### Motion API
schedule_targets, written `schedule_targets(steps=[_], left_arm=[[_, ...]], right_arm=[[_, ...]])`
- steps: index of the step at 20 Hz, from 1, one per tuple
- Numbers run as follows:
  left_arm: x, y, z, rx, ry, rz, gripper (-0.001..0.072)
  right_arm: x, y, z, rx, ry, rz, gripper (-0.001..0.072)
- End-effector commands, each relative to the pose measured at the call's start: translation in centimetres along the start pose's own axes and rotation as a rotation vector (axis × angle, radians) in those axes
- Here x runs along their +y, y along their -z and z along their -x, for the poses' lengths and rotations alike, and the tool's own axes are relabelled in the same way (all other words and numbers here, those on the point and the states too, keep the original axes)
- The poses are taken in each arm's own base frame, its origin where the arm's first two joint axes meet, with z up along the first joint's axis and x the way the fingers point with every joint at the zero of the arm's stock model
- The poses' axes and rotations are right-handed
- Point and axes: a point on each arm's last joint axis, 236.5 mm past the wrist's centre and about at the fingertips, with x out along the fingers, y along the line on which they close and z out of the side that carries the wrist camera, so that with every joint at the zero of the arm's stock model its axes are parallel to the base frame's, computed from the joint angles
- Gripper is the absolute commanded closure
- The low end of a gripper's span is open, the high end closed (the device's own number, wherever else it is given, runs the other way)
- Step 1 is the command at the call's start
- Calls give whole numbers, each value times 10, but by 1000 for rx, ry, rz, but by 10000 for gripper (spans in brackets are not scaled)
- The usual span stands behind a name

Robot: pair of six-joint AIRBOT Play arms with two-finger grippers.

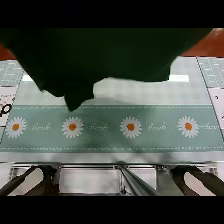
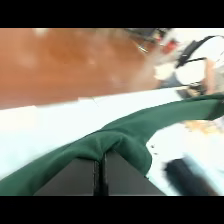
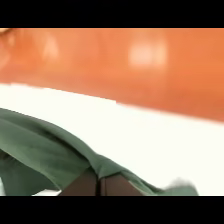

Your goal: Fold the shirts.

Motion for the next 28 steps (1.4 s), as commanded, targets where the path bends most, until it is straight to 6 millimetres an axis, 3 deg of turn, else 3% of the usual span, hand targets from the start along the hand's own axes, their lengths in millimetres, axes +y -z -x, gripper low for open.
schedule_targets(steps=[1,5,8,12,14,16,18,21,25,28], left_arm=[[-85,-21,33,-59,-110,-276,691],[-149,0,53,-83,-147,-437,691],[-177,22,66,-58,-160,-507,691],[-172,30,109,-84,-316,-531,690],[-163,28,123,-102,-370,-509,690],[-152,29,117,-81,-382,-479,691],[-127,37,97,-15,-394,-437,691],[-63,58,45,128,-420,-325,691],[49,97,-40,307,-464,-190,691],[141,128,-106,395,-505,-103,690]], right_arm=[[35,-27,77,-154,76,119,686],[47,-27,142,-264,212,203,686],[47,-14,181,-291,315,231,686],[47,8,200,-267,361,216,685],[41,18,194,-222,368,190,686],[29,29,176,-168,359,118,686],[13,49,149,-72,345,68,685],[-18,67,100,0,334,8,686],[-76,107,11,188,315,-65,686],[-124,148,-77,367,255,-134,686]])
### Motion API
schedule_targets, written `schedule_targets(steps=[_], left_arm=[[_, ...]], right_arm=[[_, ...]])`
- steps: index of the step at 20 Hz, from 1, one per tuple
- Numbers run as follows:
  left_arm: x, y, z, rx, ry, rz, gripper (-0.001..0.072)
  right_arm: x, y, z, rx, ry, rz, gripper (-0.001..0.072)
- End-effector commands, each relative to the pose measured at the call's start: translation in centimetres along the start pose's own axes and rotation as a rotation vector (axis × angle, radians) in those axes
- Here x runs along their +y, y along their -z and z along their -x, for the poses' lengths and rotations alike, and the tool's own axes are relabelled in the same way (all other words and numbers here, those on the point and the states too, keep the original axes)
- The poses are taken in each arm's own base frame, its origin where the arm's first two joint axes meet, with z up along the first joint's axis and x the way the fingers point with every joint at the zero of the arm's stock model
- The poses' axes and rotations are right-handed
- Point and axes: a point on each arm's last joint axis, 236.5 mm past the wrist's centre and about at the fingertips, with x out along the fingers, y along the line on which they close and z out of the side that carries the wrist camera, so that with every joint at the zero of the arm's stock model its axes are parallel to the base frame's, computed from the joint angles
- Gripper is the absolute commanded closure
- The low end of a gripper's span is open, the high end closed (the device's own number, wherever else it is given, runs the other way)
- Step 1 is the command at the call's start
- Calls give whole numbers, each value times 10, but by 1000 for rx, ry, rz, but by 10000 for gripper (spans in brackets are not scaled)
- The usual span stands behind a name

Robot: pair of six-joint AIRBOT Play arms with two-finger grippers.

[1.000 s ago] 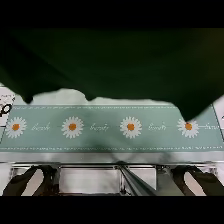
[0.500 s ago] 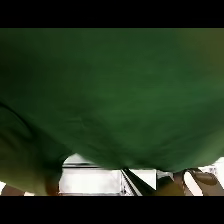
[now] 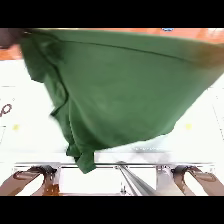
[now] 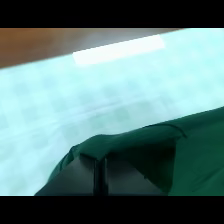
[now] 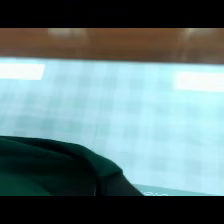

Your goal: Fold the shirts.

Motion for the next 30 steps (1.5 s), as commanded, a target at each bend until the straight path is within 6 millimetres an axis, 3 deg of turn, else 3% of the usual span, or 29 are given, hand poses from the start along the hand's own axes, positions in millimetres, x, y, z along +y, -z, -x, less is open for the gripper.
schedule_targets(steps=[1,4,7,9,11,12,13,14,17,19,21,23,24,25,27,28,30], left_arm=[[56,21,-121,93,-37,82,690],[108,37,-201,110,-82,171,690],[132,66,-256,176,-55,271,690],[131,82,-279,206,3,369,690],[126,101,-290,260,42,463,683],[125,109,-291,292,50,480,604],[125,117,-288,324,55,484,377],[129,126,-279,373,50,510,226],[149,157,-228,546,44,541,202],[188,169,-174,620,-76,520,202],[219,172,-122,601,-184,534,202],[227,199,-86,567,-232,626,202],[213,230,-76,601,-221,689,203],[188,273,-72,667,-176,754,203],[147,346,-72,732,-118,883,203],[133,366,-75,705,-91,958,203],[113,377,-82,589,17,1104,203]], right_arm=[[-24,21,-117,176,-55,-53,686],[-48,44,-222,265,-82,-163,686],[-53,65,-295,328,-146,-280,685],[-54,73,-327,334,-169,-382,685],[-58,86,-343,361,-158,-484,678],[-61,91,-345,376,-154,-496,502],[-64,93,-344,383,-155,-482,287],[-65,94,-337,402,-172,-442,299],[-81,85,-289,490,-204,-403,299],[-118,83,-242,515,-94,-410,300],[-161,103,-191,574,123,-398,299],[-193,134,-152,597,301,-418,299],[-197,154,-145,581,337,-480,299],[-195,178,-143,551,356,-560,299],[-178,223,-149,509,338,-609,298],[-167,248,-149,519,321,-616,297],[-148,286,-148,547,287,-629,297]])
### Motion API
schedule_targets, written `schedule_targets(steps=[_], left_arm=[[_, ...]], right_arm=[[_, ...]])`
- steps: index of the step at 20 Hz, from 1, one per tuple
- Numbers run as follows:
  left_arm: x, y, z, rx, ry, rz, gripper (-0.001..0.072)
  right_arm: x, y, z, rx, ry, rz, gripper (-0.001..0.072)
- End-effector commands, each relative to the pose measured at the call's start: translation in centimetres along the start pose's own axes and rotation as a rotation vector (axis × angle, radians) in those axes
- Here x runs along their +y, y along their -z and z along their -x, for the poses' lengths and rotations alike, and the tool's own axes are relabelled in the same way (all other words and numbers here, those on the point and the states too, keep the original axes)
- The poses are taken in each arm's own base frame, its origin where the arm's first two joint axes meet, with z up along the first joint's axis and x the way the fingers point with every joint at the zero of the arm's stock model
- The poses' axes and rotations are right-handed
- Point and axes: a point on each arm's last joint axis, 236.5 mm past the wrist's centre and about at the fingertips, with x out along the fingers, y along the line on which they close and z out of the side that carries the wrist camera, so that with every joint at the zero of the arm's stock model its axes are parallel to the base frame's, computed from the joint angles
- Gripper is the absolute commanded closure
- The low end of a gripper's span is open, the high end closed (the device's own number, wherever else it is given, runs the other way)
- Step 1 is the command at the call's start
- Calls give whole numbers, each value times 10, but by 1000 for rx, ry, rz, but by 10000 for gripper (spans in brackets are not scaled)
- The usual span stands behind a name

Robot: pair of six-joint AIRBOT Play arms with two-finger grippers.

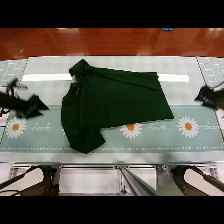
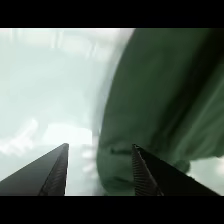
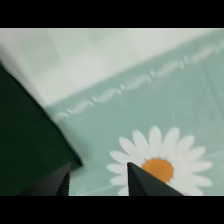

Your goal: Fold the shirts.

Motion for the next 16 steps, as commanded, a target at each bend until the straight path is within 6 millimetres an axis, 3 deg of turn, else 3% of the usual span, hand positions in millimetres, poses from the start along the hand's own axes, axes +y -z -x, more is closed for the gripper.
schedule_targets(steps=[1,4,8,13,16], left_arm=[[-4,46,-34,-28,274,176,203],[6,49,-31,-50,334,241,203],[7,50,-35,-34,338,229,203],[-4,66,-77,98,301,198,204],[-8,61,-94,112,270,179,205]], right_arm=[[-15,61,-32,-5,-16,-48,297],[-6,78,-35,-1,-67,-18,297],[26,79,-31,1,-204,-2,298],[41,82,-28,12,-269,9,298],[41,84,-27,22,-269,11,298]])
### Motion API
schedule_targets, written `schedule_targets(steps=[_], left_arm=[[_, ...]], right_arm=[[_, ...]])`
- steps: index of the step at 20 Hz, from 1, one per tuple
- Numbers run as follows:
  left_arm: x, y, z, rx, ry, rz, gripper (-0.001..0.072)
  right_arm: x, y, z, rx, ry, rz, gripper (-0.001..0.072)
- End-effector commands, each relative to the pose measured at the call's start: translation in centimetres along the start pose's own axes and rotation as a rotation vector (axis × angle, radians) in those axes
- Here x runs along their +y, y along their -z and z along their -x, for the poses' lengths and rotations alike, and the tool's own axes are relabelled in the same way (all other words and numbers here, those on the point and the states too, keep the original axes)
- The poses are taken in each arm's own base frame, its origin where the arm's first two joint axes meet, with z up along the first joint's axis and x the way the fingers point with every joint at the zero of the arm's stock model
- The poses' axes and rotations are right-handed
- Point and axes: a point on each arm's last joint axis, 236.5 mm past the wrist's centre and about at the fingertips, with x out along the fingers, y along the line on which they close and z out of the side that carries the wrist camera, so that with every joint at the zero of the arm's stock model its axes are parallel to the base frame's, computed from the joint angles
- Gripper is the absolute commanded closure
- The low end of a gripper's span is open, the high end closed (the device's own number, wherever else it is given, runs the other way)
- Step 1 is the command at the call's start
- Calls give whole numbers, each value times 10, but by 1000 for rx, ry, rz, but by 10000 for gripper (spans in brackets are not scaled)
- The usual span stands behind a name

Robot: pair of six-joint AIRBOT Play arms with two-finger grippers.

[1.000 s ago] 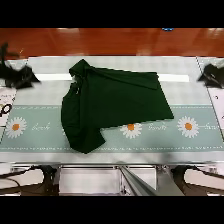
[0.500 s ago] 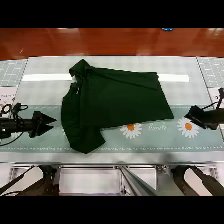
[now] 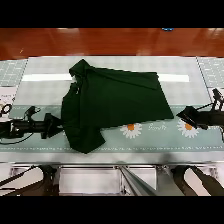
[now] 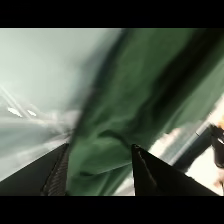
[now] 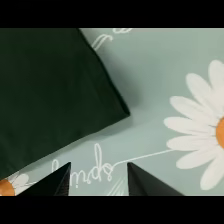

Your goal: Fold the shirts.

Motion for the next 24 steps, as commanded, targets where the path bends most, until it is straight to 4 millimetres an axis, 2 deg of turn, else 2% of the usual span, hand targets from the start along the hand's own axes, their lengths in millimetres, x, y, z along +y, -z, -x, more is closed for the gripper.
schedule_targets(steps=[1,2,3,4,5,6,8,10,12,17,24], left_arm=[[4,-11,-21,-5,-55,-17,209],[3,-15,-23,-10,-66,-13,279],[0,-18,-25,-14,-74,-28,437],[-5,-20,-25,-12,-75,-54,666],[-11,-21,-24,-7,-72,-81,690],[-15,-20,-23,2,-64,-104,690],[-22,-20,-20,15,-56,-125,690],[-23,-21,-19,13,-54,-135,690],[-23,-21,-19,14,-54,-145,690],[-23,-21,-19,12,-54,-145,690],[-23,-23,-19,4,-56,-145,690]], right_arm=[[5,2,0,8,-20,3,298],[5,2,0,7,-20,3,298],[4,1,0,3,-19,3,298],[4,1,0,3,-17,4,298],[1,1,0,3,-8,3,298],[-8,0,2,1,17,-10,298],[-37,1,3,14,92,-83,298],[-51,10,-5,84,83,-138,298],[-44,14,-18,142,-2,-151,298],[-10,9,-59,199,-194,-211,298],[27,-28,-99,193,-228,-147,305]])
